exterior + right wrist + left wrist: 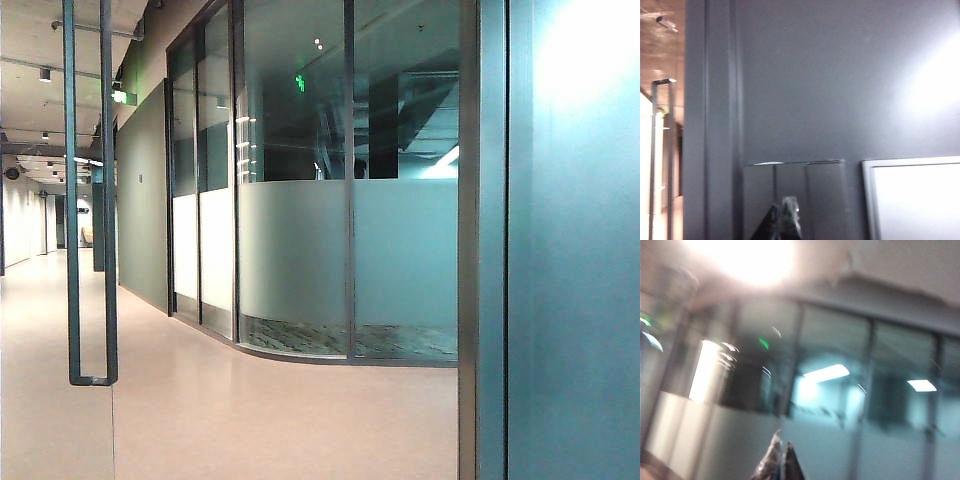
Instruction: Raise the arm to find the leftmost switch on the wall and turn on the lights.
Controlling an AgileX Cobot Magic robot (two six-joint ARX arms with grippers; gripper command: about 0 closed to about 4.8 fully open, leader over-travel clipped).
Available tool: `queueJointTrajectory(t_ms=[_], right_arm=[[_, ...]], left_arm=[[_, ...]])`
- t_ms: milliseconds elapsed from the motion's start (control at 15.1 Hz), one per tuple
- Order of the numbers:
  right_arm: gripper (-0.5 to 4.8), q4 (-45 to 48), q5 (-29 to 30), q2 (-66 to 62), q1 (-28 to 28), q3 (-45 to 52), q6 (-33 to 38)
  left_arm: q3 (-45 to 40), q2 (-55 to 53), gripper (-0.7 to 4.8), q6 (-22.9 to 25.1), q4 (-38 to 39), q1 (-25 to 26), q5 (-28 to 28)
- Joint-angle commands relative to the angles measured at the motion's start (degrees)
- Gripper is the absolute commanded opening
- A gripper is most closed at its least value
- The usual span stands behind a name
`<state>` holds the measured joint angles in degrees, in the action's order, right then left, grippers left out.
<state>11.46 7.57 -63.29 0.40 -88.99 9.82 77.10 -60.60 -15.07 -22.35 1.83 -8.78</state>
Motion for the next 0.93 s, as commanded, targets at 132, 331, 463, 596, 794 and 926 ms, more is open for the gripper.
queueJointTrajectory(t_ms=[132,331,463,596,794,926], right_arm=[[-0.01,0.24,1.05,-0.04,0.09,-0.52,0.76],[-0.01,-1.42,6.01,-0.04,0.13,-0.52,0.94],[-0.01,-3.48,7.85,-0.04,0.13,-0.52,0.92],[-0.01,-4.96,9.64,-0.11,0.13,-0.52,0.98],[-0.01,-7.15,11.63,-0.44,0.15,-0.52,1.16],[-0.01,-6.4,11.87,-1.53,1.25,-0.52,3.61]], left_arm=[[11.19,-10.43,-0.05,-7.13,8.02,-0.77,-27.26],[16.44,-15.34,-0.05,-22.29,8.07,-4.7,-48.92],[17.94,-15.37,-0.05,-24.39,7.91,-10.56,-53.05],[20.39,-15.37,-0.05,-24.48,7.93,-14.8,-55.58],[21.9,-15.34,-0.05,-24.46,7.87,-21.2,-50.51],[21.88,-15.39,-0.05,-24.41,7.1,-21.79,-49.86]])
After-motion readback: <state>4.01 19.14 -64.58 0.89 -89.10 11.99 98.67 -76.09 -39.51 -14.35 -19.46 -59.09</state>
